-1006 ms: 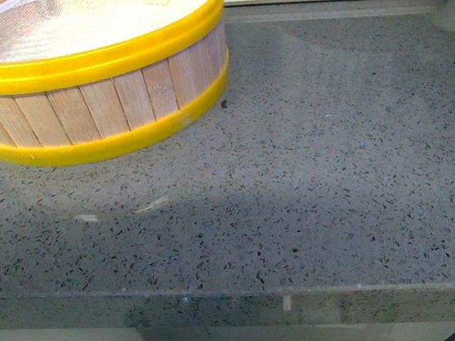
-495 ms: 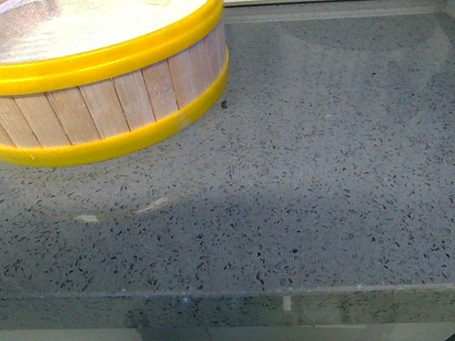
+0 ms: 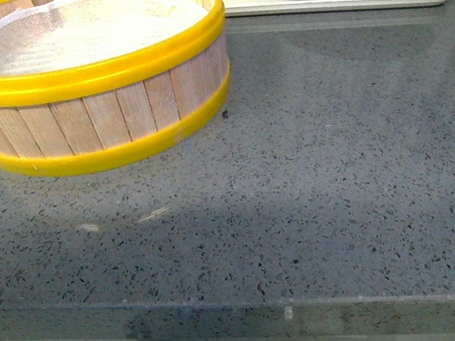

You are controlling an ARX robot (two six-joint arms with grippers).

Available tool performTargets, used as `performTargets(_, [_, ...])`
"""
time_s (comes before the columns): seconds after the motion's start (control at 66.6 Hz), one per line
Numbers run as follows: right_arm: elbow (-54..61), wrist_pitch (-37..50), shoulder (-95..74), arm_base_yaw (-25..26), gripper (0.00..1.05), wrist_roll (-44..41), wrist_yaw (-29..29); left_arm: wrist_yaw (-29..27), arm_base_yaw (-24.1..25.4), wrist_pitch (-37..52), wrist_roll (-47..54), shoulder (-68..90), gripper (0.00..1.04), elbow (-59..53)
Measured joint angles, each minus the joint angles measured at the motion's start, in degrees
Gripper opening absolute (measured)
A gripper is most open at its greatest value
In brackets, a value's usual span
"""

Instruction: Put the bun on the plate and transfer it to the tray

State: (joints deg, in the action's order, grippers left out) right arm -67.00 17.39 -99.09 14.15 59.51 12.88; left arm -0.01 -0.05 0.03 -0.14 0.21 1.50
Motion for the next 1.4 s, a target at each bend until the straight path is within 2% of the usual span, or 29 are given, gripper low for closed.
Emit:
performTargets(0.15, [11.7, 7.0, 14.8, 0.9, 0.96, -19.0, -13.7, 0.0, 0.0, 0.0, 0.0, 0.0, 0.98, 0.0])
performTargets(0.225, [18.5, 13.3, 22.2, 0.5, 0.96, -33.2, -19.3, 0.0, 0.0, 0.0, 0.0, 0.0, 0.98, 0.0])
performTargets(0.465, [39.2, 24.6, 39.0, -4.0, 0.96, -68.3, -22.0, 0.0, 0.0, 0.0, 0.0, 0.0, 0.98, 0.0])
performTargets(0.526, [41.7, 17.5, 44.0, -4.1, 0.87, -67.7, -13.2, 0.0, 0.0, 0.0, 0.0, 0.0, 0.98, 0.0])
performTargets(0.541, [43.2, 13.7, 46.9, -4.7, 0.82, -66.2, -9.6, 0.0, 0.0, 0.0, 0.0, 0.0, 0.98, 0.0])
performTargets(0.586, [47.1, 8.7, 52.5, -6.5, 0.71, -63.4, -6.7, 0.0, 0.0, 0.0, 0.0, 0.0, 0.98, 0.0])
performTargets(0.766, [53.2, 8.4, 59.2, -8.8, 0.41, -60.7, -8.0, 0.0, 0.0, 0.0, 0.0, 0.0, 0.98, 0.0])
performTargets(0.856, [55.7, 8.3, 61.5, -12.0, 0.25, -60.2, -12.5, 0.0, 0.0, 0.0, 0.0, 0.0, 0.98, 0.0])
performTargets(0.946, [57.4, 8.2, 63.6, -13.7, 0.10, -60.1, -12.5, 0.0, 0.0, 0.0, 0.0, 0.0, 0.98, 0.0])
performTargets(0.976, [58.3, 7.9, 64.8, -14.0, 0.02, -60.2, -12.6, 0.0, 0.0, 0.0, 0.0, 0.0, 0.98, 0.0])
performTargets(1.396, [63.7, 2.6, 75.6, -14.0, 0.02, -60.1, -12.9, 0.0, 0.0, 0.0, 0.0, 0.0, 0.98, 0.0])
